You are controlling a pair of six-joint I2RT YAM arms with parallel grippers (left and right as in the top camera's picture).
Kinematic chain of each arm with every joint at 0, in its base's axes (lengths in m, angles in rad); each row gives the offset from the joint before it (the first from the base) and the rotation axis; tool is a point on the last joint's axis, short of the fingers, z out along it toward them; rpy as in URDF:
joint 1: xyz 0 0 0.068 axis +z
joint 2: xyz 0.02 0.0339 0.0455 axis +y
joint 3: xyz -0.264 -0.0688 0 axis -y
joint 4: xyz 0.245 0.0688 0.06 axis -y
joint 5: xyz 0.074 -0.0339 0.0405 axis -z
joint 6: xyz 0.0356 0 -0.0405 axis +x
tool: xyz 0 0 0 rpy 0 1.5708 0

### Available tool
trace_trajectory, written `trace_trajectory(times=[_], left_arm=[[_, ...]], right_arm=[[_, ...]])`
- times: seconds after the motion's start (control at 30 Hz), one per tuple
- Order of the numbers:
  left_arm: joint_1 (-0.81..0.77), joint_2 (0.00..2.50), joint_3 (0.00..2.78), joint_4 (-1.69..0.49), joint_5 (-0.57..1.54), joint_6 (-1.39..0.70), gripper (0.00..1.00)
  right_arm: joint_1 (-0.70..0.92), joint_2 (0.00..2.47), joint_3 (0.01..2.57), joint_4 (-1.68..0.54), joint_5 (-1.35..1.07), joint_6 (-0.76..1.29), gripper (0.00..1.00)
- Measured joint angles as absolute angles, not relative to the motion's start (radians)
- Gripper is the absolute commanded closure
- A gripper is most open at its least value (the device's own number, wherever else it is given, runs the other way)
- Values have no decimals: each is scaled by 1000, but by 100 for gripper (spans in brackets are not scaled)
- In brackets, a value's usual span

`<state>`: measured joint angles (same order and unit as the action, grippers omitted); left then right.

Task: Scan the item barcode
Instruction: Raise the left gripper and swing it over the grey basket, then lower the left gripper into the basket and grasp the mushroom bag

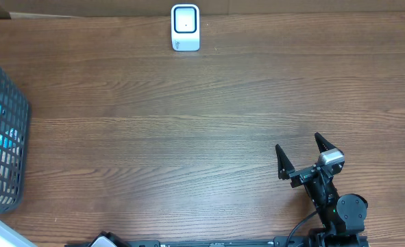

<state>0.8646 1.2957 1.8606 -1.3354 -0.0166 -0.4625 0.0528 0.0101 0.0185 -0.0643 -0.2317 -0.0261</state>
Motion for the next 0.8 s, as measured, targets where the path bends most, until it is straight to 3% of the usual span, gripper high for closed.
trace_trajectory(times=[0.8], left_arm=[[1021, 1398, 1861, -1294, -87, -503, 0]], right_arm=[[53, 10, 19, -65, -232, -26, 0]])
